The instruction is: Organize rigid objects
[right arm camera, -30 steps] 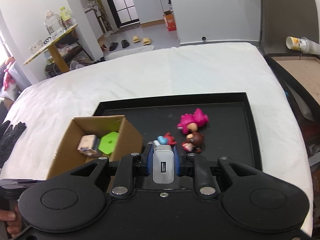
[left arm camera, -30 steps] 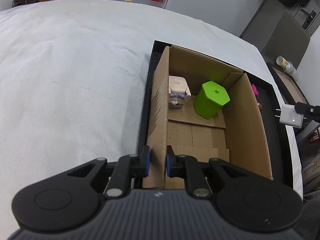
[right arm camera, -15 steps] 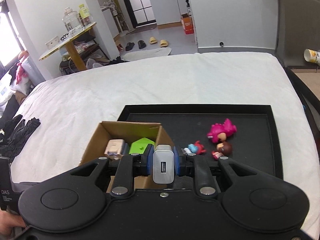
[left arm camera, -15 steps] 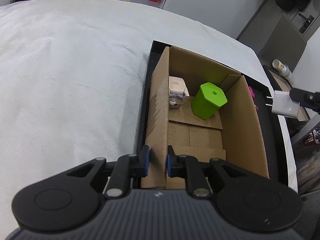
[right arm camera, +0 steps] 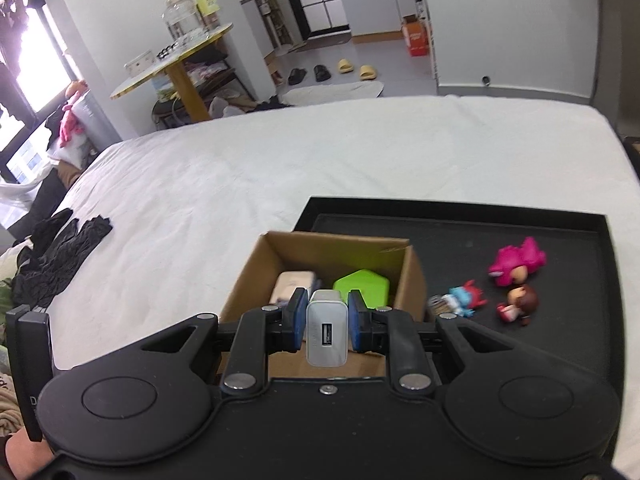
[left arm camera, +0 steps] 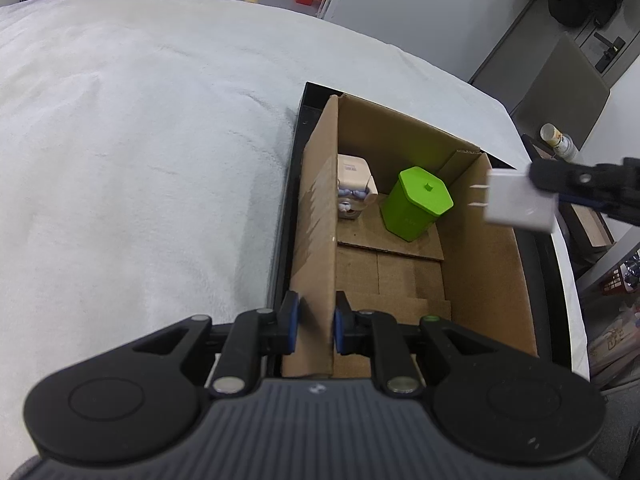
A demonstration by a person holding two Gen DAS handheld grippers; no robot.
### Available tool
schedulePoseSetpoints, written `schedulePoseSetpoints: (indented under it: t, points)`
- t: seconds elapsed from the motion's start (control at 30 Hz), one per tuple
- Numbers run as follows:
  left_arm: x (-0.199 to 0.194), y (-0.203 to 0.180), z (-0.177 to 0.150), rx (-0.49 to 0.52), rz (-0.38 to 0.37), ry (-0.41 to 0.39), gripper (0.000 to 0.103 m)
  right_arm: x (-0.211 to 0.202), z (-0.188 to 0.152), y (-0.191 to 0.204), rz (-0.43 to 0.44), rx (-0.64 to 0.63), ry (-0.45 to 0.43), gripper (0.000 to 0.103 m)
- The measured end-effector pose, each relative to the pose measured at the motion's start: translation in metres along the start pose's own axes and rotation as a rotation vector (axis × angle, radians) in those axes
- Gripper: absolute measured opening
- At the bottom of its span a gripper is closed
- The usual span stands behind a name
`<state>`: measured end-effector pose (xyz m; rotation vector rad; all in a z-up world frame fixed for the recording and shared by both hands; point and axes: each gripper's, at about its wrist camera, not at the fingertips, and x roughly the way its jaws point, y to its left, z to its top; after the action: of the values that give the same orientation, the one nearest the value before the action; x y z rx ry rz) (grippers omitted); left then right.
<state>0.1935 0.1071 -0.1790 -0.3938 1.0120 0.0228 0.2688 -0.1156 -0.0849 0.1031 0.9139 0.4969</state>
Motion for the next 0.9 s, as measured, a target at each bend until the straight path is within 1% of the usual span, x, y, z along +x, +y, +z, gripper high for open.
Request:
schedulePoseSetpoints:
  t: [0.33,0.47,0.7,0.9]
  points:
    - [0.001,0.002,0.000,-0.003,-0.014,-0.006,0.017,0.043,-0.014,0.019,0.029,0.028,0.110,0.021]
    - [0.001,0.004,0.001,-0.009,-0.021,-0.006,0.017,0.059,-0.017,0.023,0.051,0.063,0.158,0.021]
    - [0.002,0.005,0.002,-0.012,-0.023,-0.006,0.017,0.075,-0.017,0.031,0.117,0.106,0.207,0.022]
    - [0.002,0.005,0.002,-0.013,-0.024,-0.005,0.017,0.088,-0.020,0.026,0.123,0.146,0.233,0.022]
